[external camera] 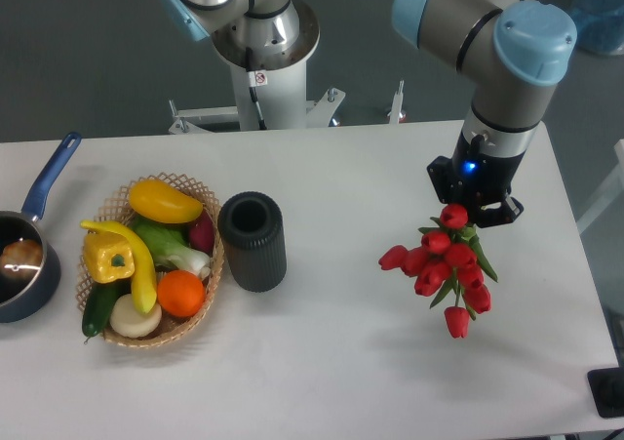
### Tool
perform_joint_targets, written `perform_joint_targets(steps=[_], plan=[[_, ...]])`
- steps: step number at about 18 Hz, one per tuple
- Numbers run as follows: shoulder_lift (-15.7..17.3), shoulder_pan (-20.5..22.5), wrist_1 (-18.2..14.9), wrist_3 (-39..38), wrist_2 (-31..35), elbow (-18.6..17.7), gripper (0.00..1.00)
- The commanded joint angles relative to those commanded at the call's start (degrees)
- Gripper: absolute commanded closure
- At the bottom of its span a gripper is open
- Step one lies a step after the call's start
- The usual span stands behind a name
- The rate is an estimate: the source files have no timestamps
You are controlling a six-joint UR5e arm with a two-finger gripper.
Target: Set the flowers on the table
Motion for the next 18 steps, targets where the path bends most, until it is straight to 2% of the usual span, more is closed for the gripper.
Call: perform_joint_targets(steps=[9,12,16,18], plan=[[-0.5,-0.1,0.0,-0.5,0.3,-0.5,0.95],[-0.6,-1.0,0.5,-0.3,0.5,-3.3,0.95],[-0.9,-3.2,4.4,-0.6,3.1,-7.3,0.95],[-1.0,-3.3,5.0,-0.5,3.2,-8.6,0.94]])
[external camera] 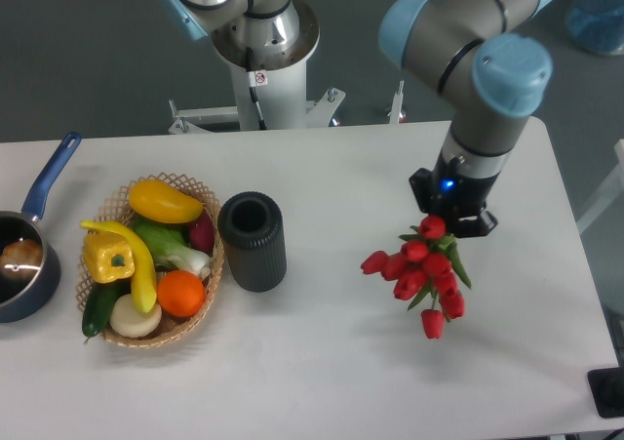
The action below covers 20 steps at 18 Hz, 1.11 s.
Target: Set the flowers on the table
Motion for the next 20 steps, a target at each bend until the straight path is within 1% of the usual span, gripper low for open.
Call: perform_joint_targets(steps=[2,4,5,6,8,15,20], plan=[[-0.4,-0.1,0.0,-0.1,0.0,-0.4,0.9],[-1.1,-0.8,0.0,-0.3,0.1,-0.4,0.8],[-1.4,-1.3,0.0,-0.3,0.1,-0.4,0.72],[-1.8,-1.4,0.0,-0.3,0.0,-0.4,0.58],[-1.8,-1.5,0.1,-0.3,0.0,-0.4,0.0],[-1.3,-1.2,0.4,0.4,-0.3,-0.4,0.0],[-1.2,-1.0,1.4,0.4,-0.3,0.0,0.0]])
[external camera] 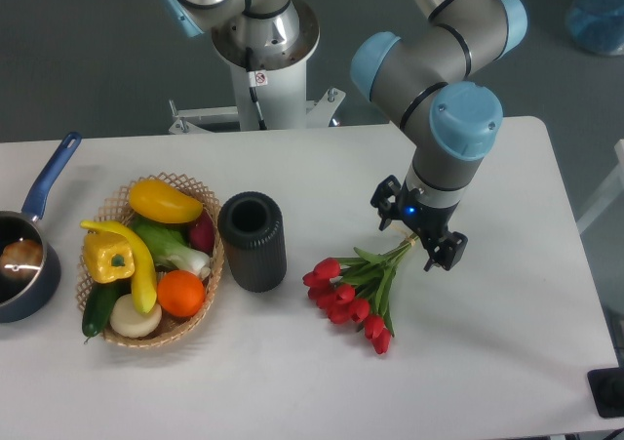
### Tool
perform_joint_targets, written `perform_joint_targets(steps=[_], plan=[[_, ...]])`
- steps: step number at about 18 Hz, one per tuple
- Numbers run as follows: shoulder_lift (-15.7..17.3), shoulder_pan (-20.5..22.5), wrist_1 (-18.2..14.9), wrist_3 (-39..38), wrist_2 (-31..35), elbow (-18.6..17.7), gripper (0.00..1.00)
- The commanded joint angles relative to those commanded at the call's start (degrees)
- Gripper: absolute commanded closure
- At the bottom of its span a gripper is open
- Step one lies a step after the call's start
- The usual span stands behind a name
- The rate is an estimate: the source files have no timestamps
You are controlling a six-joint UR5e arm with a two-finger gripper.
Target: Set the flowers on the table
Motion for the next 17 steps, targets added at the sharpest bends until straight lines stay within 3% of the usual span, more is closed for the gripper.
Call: perform_joint_targets(steps=[6,12,17], plan=[[-0.1,2.5,1.6,4.3,-1.4,1.9,0.0],[-0.3,4.1,1.9,4.1,-1.4,4.8,0.0],[-0.4,4.5,1.9,4.1,-1.4,5.0,0.0]])
